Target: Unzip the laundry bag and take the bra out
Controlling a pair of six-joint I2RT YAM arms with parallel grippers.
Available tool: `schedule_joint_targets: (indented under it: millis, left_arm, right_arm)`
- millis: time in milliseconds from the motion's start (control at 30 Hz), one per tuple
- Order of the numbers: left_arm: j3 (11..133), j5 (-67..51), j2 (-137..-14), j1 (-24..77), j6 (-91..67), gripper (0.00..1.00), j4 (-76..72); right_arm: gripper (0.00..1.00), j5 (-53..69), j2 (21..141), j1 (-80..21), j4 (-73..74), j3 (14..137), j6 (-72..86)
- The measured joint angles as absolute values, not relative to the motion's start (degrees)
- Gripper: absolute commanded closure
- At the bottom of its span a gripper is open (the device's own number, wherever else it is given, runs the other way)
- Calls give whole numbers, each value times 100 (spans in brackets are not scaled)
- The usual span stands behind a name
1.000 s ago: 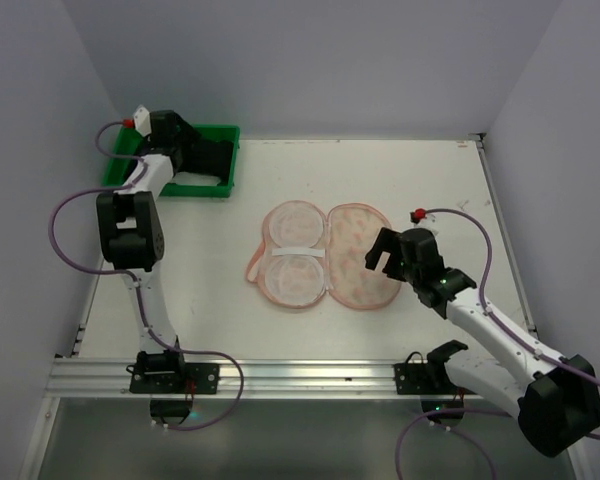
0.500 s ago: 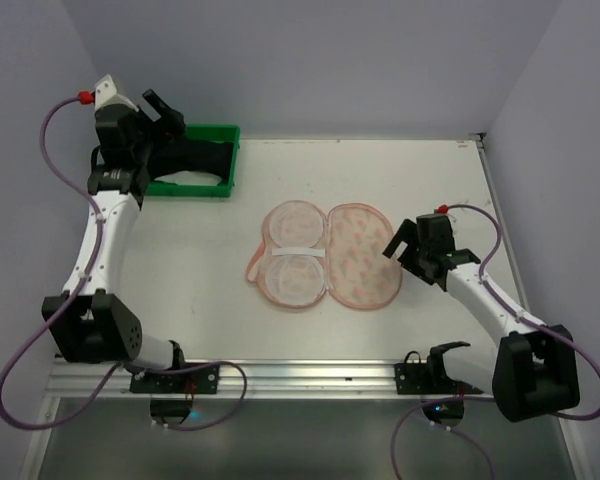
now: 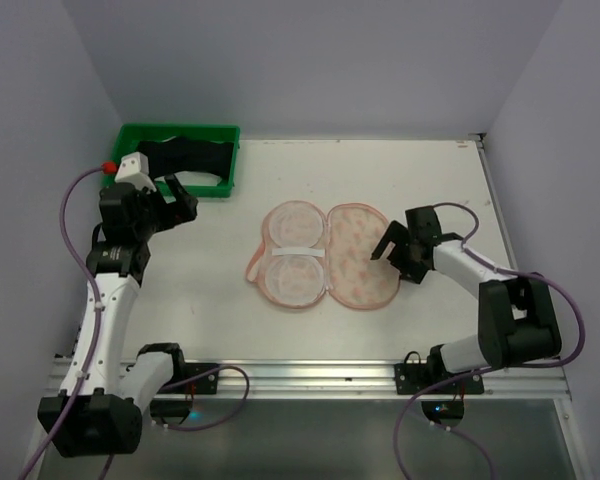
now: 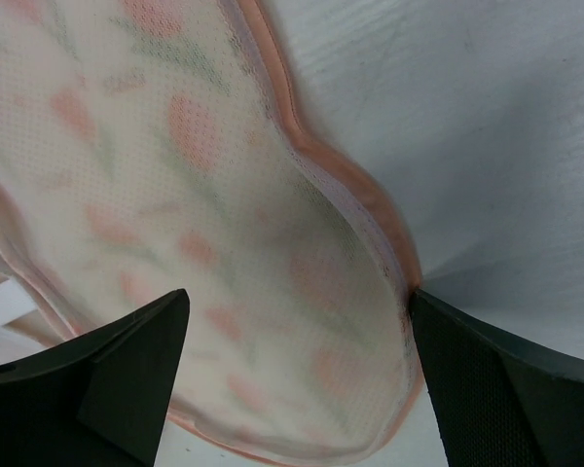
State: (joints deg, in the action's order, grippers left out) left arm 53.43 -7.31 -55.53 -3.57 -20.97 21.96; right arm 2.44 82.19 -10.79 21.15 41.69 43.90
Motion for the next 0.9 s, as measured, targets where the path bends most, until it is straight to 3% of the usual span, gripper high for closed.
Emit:
schedule_joint_targets:
  millis: [100, 333, 433, 500, 733, 900]
  left_arm:
    - [4930, -832, -5310, -357, -1986, 0, 2069]
    - [4388, -1024, -5441, -357, -1841, 0, 1892]
    - [4381, -1026, -5437, -357, -1831, 0, 1861]
    - [4381, -1026, -5437, -357, -1824, 0, 1833]
    - [4379, -1037, -5437, -357, -1820, 0, 1798]
    - [4379, -1048, -5430, -357, -1820, 0, 1787]
  right_arm:
    - [10, 423, 8377, -1070, 2058, 4287, 4372]
    - [50, 659, 8573, -1072, 1990, 4372, 4241]
    - [61, 683, 8637, -1072, 2001, 4405, 4219]
    - [60, 687, 8687, -1072, 2003, 4451, 4213]
    - [37, 362, 8724, -1076, 2220, 4683, 4069]
    - [34, 250, 9129, -1076, 2314, 5288, 3948]
